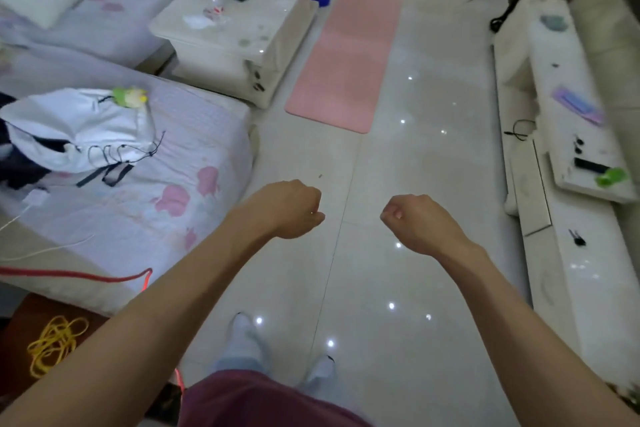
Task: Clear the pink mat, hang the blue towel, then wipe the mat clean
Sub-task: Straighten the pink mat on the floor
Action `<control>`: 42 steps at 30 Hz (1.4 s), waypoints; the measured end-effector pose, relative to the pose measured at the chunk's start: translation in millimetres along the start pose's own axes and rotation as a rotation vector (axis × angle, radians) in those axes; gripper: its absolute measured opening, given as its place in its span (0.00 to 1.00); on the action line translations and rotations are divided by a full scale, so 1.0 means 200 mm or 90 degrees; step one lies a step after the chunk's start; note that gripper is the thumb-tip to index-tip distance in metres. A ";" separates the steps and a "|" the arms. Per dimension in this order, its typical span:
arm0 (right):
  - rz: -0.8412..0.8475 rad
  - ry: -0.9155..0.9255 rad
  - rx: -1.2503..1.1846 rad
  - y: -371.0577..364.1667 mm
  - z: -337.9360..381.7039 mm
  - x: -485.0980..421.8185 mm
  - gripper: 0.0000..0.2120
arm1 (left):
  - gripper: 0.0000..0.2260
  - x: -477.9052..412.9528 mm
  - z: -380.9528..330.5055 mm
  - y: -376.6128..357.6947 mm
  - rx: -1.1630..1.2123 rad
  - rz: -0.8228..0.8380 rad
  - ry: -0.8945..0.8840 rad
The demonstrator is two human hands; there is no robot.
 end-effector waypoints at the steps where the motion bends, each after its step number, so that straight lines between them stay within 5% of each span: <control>1: -0.002 -0.007 -0.008 0.01 -0.02 -0.02 0.13 | 0.15 -0.04 -0.01 0.01 -0.006 0.006 -0.007; 24: -0.058 -0.099 -0.042 0.43 0.04 -1.14 0.11 | 0.15 -1.21 0.45 0.66 -0.076 0.005 -0.102; 42: 0.006 -0.049 0.025 1.12 -0.90 -2.17 0.13 | 0.15 -2.45 -0.07 1.21 -0.057 -0.004 -0.047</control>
Point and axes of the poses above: each hand's wrist, its own x-axis away from the middle knuckle, its own y-axis out of the back of the hand, z = x × y, the point moved 3 cm from there along -x, towards the middle knuckle, and after that the axes turned 4 degrees about -x, right-handed, at the moved point
